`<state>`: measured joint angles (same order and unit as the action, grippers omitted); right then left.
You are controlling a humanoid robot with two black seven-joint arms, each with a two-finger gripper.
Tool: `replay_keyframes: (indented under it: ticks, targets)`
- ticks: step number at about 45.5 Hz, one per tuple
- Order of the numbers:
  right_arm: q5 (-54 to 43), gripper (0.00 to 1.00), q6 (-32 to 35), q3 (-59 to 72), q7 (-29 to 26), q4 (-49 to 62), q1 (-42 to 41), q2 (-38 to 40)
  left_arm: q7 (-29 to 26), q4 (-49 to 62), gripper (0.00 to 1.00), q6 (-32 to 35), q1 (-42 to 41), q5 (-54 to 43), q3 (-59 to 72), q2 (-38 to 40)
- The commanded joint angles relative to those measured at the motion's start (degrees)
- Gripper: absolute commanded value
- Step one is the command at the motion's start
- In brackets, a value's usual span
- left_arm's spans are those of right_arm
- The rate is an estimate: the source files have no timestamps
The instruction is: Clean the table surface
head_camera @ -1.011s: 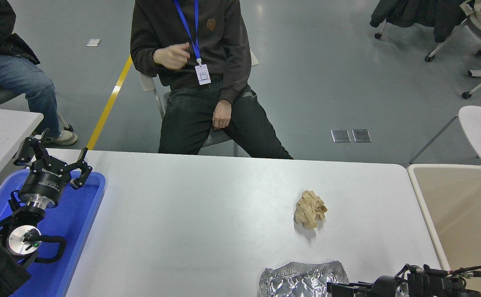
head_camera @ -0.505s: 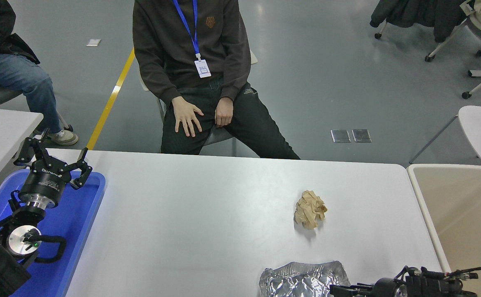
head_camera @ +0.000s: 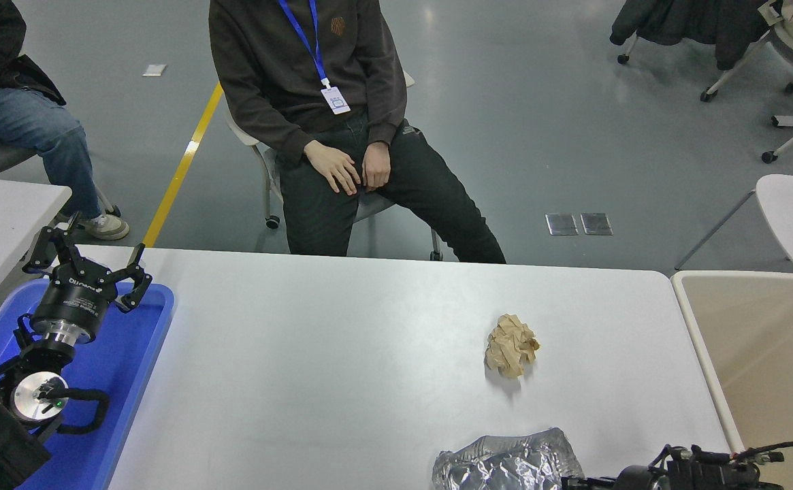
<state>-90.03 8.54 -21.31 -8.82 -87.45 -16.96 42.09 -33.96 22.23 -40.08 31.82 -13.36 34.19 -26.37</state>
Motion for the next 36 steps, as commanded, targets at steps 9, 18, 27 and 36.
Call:
replay_keyframes:
  ticks: [9,18,27,36]
  targets:
    - [8.37,0.0,0.51,-0.04,1.88,-4.74,-5.1,7.21,0.04,0.01,1.0,0.0,0.0,0.0,0.0,0.0]
    - [12.15,0.0,0.77,-0.13,3.28,-8.09,-8.26,11.96,0.04,0.01,1.0,0.0,0.0,0.0,0.0,0.0]
    - [14.88,0.0,2.44,-0.31,4.34,-11.34,-10.28,15.3,0.04,0.01,1.0,0.0,0.0,0.0,0.0,0.0]
    - [16.81,0.0,2.88,-0.92,5.83,-12.55,-11.16,17.41,0.04,-0.08,1.0,0.0,0.0,0.0,0.0,0.0]
